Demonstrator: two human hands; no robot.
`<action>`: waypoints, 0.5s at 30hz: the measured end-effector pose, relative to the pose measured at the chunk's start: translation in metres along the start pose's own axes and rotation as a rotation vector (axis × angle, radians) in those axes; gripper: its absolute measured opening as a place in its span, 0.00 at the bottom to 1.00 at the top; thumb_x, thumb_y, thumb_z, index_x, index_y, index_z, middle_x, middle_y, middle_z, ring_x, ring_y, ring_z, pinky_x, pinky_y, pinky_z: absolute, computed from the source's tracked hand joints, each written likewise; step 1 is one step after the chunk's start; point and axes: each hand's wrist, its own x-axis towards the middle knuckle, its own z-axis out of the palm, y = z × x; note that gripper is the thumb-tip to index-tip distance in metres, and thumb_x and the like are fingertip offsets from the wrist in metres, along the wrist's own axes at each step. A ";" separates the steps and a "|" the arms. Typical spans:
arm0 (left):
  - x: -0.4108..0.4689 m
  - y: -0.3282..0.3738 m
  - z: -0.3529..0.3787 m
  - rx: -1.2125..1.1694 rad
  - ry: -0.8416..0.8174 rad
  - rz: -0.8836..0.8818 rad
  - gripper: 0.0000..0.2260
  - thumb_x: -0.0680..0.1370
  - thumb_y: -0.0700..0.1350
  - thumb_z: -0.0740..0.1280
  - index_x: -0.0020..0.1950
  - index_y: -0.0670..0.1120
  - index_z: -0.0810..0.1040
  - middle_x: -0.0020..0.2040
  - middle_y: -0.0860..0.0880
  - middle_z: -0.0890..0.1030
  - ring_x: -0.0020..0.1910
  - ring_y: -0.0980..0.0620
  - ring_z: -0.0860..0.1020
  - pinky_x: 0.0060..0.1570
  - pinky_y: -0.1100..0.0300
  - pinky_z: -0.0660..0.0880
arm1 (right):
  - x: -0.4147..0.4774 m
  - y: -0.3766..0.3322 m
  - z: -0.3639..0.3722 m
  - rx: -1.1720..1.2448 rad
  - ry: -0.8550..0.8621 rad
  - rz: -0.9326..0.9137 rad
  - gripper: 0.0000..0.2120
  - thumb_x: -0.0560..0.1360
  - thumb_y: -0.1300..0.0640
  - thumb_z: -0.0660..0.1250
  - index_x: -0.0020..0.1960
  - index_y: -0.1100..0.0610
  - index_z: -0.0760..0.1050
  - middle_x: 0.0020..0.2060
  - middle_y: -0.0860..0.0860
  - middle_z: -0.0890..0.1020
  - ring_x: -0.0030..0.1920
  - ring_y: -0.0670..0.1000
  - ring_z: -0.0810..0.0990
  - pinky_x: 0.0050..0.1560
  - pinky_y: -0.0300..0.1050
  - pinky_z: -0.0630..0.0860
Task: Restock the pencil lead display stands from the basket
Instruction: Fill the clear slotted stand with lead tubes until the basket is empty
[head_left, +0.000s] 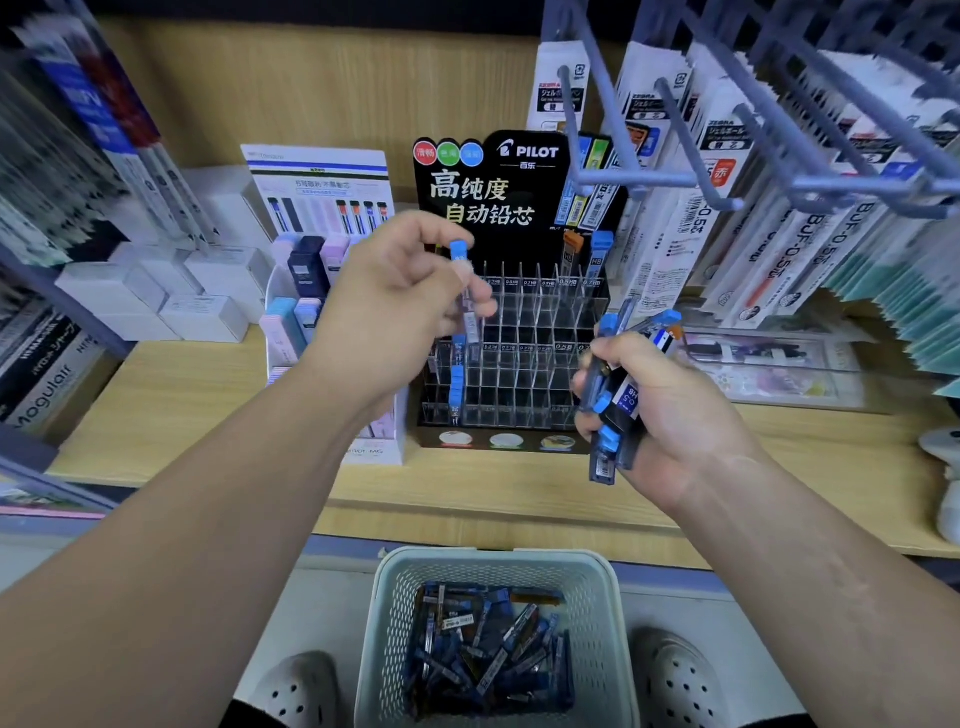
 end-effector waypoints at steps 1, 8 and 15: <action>0.003 -0.002 0.002 -0.014 0.023 0.016 0.07 0.81 0.35 0.64 0.52 0.46 0.76 0.39 0.46 0.85 0.46 0.43 0.85 0.51 0.47 0.80 | 0.000 0.000 0.000 0.002 -0.002 -0.001 0.03 0.76 0.60 0.70 0.47 0.55 0.76 0.33 0.52 0.81 0.34 0.51 0.79 0.27 0.42 0.70; 0.021 -0.019 0.002 0.191 0.124 0.131 0.08 0.75 0.39 0.74 0.45 0.52 0.84 0.39 0.50 0.83 0.37 0.56 0.76 0.40 0.66 0.74 | 0.003 0.000 -0.006 -0.018 -0.008 0.003 0.02 0.76 0.60 0.70 0.47 0.56 0.77 0.35 0.52 0.82 0.36 0.51 0.80 0.29 0.43 0.70; 0.029 -0.029 0.005 0.385 0.137 0.132 0.07 0.75 0.42 0.75 0.45 0.54 0.84 0.29 0.65 0.77 0.27 0.60 0.68 0.31 0.72 0.67 | 0.001 -0.003 -0.011 -0.006 -0.004 0.004 0.04 0.76 0.60 0.71 0.50 0.57 0.78 0.35 0.53 0.82 0.35 0.50 0.81 0.27 0.42 0.71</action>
